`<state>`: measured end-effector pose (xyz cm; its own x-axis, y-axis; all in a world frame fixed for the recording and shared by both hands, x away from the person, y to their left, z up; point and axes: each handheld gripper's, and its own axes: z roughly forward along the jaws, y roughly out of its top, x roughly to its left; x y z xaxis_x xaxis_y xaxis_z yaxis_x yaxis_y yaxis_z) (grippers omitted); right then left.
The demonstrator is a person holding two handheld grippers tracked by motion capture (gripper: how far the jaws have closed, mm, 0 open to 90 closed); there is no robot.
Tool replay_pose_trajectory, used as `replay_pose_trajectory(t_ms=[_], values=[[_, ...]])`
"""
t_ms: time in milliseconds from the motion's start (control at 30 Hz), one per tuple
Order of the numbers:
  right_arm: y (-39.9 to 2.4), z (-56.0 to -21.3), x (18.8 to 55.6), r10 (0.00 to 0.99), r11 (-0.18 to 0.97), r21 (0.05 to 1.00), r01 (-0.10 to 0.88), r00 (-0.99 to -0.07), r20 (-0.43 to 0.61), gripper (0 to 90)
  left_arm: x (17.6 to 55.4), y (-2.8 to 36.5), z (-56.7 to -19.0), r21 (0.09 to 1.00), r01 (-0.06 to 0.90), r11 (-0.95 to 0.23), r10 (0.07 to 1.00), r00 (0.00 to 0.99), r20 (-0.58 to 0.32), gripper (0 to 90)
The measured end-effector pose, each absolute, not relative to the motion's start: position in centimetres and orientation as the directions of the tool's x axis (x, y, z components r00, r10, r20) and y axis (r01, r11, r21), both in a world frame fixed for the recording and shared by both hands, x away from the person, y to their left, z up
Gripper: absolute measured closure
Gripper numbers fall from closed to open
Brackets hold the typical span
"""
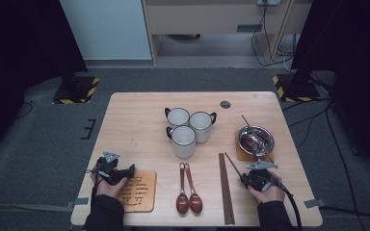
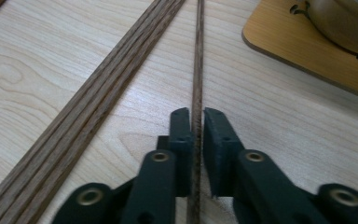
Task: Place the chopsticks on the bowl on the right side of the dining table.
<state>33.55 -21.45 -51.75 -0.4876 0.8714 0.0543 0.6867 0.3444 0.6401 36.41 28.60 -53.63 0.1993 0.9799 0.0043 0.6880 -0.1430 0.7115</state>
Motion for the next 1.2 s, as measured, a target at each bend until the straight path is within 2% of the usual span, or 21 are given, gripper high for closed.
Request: replay_pose_trajectory(t_ms=[267,867,1200], values=[[-22.4,-51.6,32.2,0.876,0.325,0.656,0.681,-0.479,0.063,76.5,36.4,28.6,-53.6,0.711,0.688,-0.143,0.980,0.199,0.005,5.7],[-22.2,-52.0,31.2,0.879,0.350,0.646,0.679,-0.477,0.025,85.0,36.4,28.6,-53.6,0.711,0.688,-0.143,0.980,0.199,0.004,5.7],[-22.7,-51.3,31.4,0.877,0.310,0.661,0.683,-0.473,0.078,85.2,36.4,28.6,-53.6,0.712,0.688,-0.143,0.980,0.199,0.004,5.6]])
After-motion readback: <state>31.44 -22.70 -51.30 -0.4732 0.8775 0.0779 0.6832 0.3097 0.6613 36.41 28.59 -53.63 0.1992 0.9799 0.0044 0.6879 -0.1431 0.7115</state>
